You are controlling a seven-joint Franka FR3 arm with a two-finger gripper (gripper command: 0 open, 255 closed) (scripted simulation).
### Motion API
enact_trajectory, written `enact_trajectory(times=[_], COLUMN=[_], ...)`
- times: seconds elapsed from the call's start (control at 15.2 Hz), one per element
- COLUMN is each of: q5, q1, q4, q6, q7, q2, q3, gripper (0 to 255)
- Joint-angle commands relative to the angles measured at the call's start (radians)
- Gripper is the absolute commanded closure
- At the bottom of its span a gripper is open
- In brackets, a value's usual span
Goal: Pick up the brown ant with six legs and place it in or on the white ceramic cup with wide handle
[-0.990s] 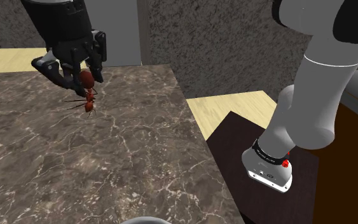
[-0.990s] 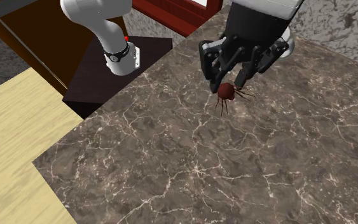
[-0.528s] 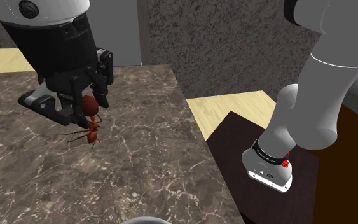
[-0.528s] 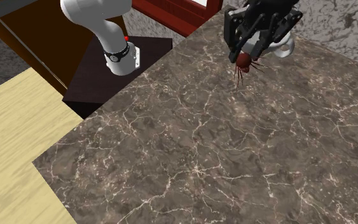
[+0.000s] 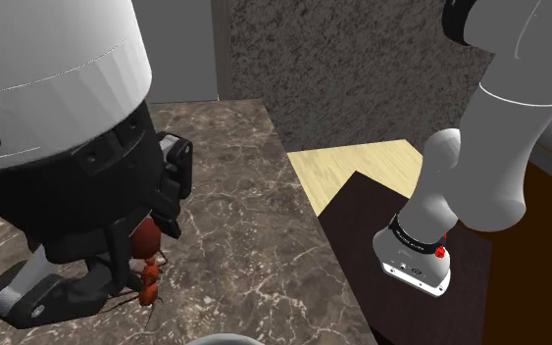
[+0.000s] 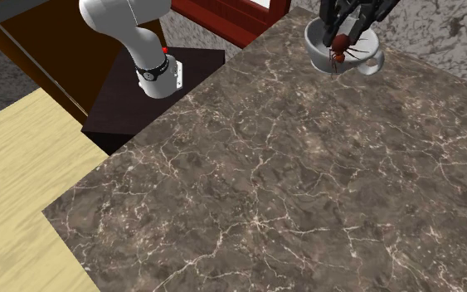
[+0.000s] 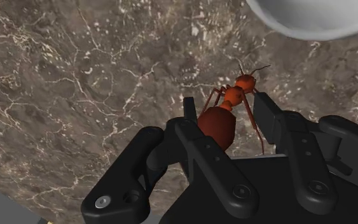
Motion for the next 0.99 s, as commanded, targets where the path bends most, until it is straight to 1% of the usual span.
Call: enact_trajectory(times=[0.0,0.26,0.59,0.92], q5=[-0.005,-0.032,-0.081,-0.065], q1=[0.03,0.106,0.217,0.193], q4=[0.01,0.054,0.141,0.043], q6=[-0.012,-0.038,-0.081,-0.002], q7=[0.047,0.149,0.272,0.273], q2=[0.007,0.048,0.125,0.101], q3=[0.017,0.052,0.085,0.083], gripper=[255,255,255,255])
